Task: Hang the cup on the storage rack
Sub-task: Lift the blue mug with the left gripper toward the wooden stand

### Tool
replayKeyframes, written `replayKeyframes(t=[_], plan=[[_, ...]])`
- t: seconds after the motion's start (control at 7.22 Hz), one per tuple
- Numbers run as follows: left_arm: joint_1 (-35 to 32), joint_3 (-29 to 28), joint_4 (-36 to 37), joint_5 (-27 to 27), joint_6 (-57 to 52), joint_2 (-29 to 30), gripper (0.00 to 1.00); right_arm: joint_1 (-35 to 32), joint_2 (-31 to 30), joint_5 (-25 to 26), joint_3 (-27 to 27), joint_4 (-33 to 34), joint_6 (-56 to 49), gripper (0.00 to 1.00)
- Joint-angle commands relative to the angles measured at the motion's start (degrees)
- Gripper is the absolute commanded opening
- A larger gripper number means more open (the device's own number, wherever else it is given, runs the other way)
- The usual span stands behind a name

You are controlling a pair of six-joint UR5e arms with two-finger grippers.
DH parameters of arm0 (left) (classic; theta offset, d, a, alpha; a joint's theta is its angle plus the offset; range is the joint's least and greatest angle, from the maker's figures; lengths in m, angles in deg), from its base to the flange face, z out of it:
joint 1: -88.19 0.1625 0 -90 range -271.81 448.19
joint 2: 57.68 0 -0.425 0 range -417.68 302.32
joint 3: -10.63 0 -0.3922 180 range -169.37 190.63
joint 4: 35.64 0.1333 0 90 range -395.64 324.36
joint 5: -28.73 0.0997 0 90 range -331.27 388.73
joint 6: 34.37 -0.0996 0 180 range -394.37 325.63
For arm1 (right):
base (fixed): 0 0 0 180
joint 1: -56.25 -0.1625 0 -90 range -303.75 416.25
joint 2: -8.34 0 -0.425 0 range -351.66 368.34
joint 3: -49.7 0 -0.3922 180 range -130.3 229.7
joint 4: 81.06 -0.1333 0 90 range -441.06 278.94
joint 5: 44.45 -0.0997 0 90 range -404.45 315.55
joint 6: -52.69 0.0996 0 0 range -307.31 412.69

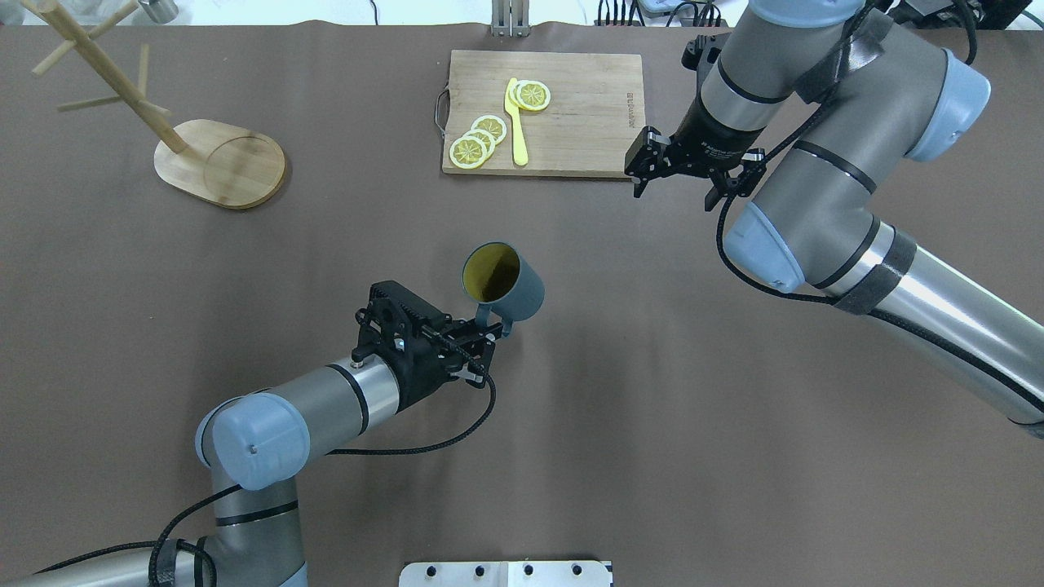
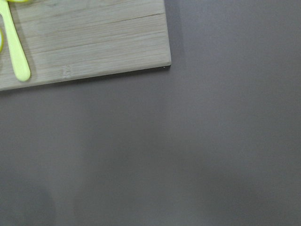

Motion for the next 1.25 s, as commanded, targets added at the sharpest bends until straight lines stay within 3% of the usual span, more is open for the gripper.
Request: replayKeyframes(t=[0.0, 0.28, 0.83, 1.11], plan=[[-4.7, 3.5, 0.2, -0.4, 3.6, -0.1, 0.0, -0.8, -0.2, -0.3, 1.2, 0.1, 0.0, 1.0], [-9.3, 4.3, -0.5, -0.3, 10.5, 0.1, 0.0, -0.9, -0.3, -0.3, 1.6, 0.1, 0.2, 1.0], [-17.7, 3.8, -15.7, 0.1, 40.8, -0.2, 0.0, -0.8, -0.3, 0.1, 2.6, 0.2, 0.6, 1.0], [-21.9, 3.5, -19.7, 0.2, 50.9, -1.0, 0.0, -0.8, -0.3, 0.2, 2.4, 0.2, 0.5, 1.0]])
